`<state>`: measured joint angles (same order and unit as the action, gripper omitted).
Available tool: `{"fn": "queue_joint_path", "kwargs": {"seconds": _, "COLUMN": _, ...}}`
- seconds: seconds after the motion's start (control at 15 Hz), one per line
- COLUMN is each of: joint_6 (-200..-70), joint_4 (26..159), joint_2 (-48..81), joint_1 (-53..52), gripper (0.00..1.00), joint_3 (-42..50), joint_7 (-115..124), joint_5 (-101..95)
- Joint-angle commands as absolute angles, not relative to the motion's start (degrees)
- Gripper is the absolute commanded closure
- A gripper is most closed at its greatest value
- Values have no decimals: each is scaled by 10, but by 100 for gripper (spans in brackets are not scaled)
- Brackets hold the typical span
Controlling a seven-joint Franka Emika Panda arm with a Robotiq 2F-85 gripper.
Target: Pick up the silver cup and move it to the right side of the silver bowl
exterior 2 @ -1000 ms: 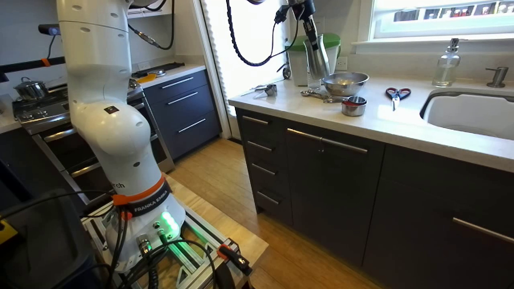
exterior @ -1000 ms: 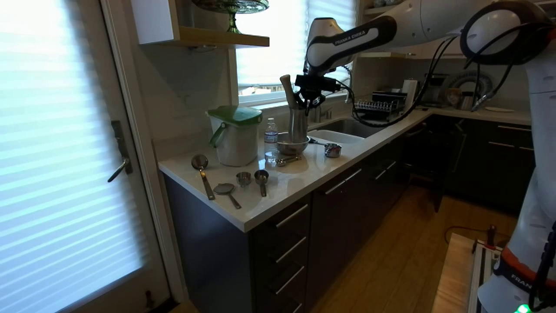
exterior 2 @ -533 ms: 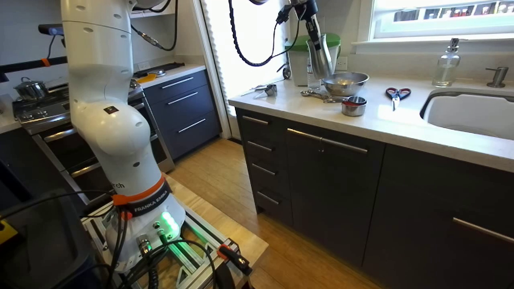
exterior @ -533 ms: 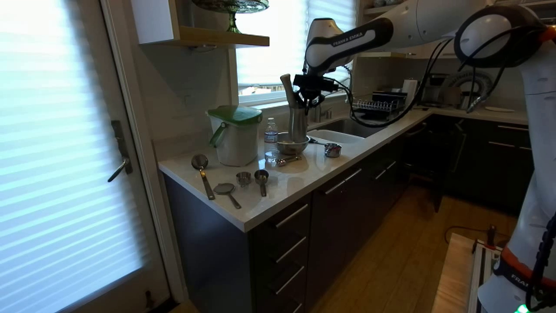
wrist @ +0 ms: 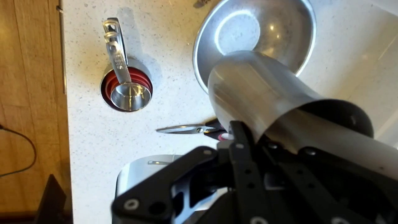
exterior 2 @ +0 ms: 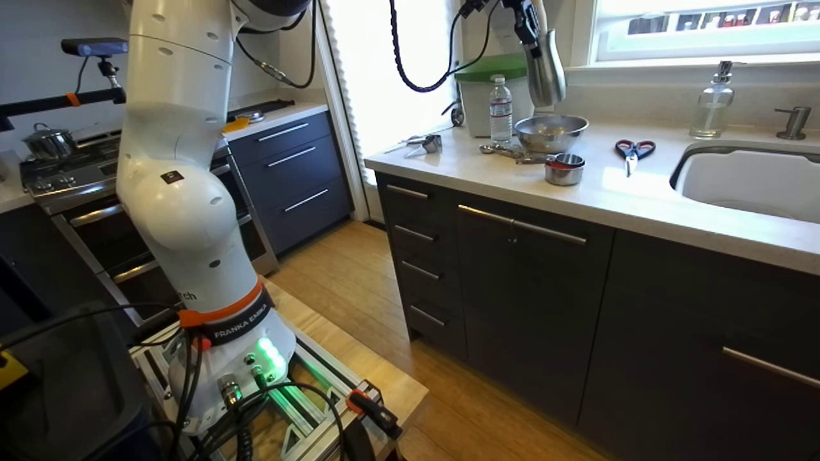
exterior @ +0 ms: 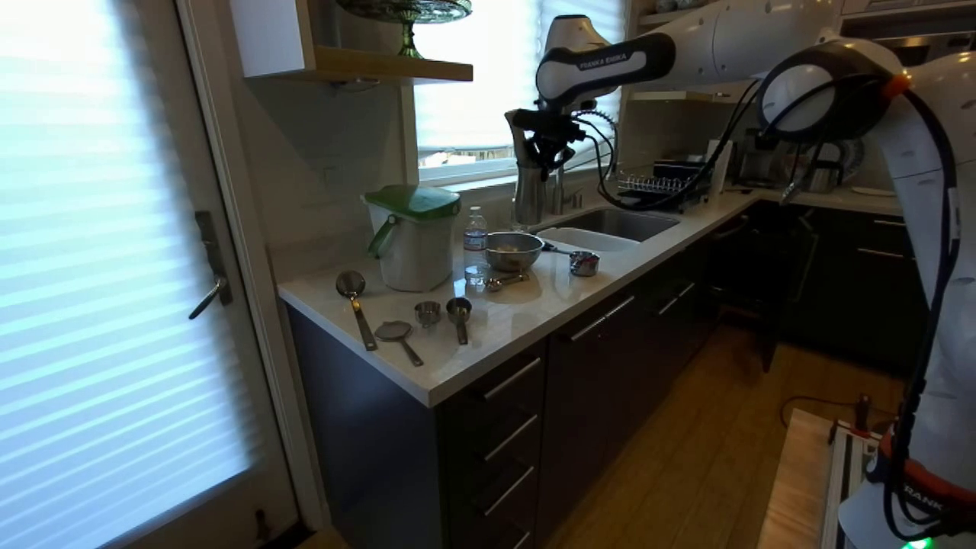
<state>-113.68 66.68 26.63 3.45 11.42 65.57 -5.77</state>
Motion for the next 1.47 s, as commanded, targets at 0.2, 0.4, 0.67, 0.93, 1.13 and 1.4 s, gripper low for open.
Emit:
{"fn": "queue_joint_path", "kwargs": {"seconds": 0.2, "joint_6": -1070, "joint_4": 521, "joint_2": 354, "joint_1": 72, "gripper": 99, "joint_3": 139, "joint_7": 751, "joint_5": -45}}
{"fn": "queue_joint_path", "kwargs": {"seconds": 0.4, "joint_6": -1062, "joint_4": 490, "joint_2": 384, "joint_1": 89, "gripper": 99, "joint_3": 148, "joint_7": 789, "joint_5": -45}}
{"fn": "queue_joint_path", "kwargs": {"seconds": 0.67, "joint_6": -1043, "joint_4": 461, "joint_2": 414, "joint_1": 114, "gripper": 99, "joint_3": 149, "joint_7": 816, "joint_5": -38}}
{"fn": "queue_joint_path", "kwargs": {"seconds": 0.93, "joint_6": -1001, "joint_4": 437, "joint_2": 439, "joint_1": 137, "gripper": 99, "joint_3": 139, "joint_7": 821, "joint_5": -11}}
{"fn": "queue_joint_path", "kwargs": {"seconds": 1.13, "joint_6": -987, "joint_4": 421, "joint_2": 456, "joint_1": 146, "gripper": 99, "joint_3": 136, "joint_7": 821, "joint_5": 12}}
{"fn": "queue_joint_path", "kwargs": {"seconds": 1.4, "joint_6": -990, "joint_4": 404, "joint_2": 478, "joint_1": 149, "gripper": 99, "joint_3": 137, "joint_7": 821, "joint_5": 30}}
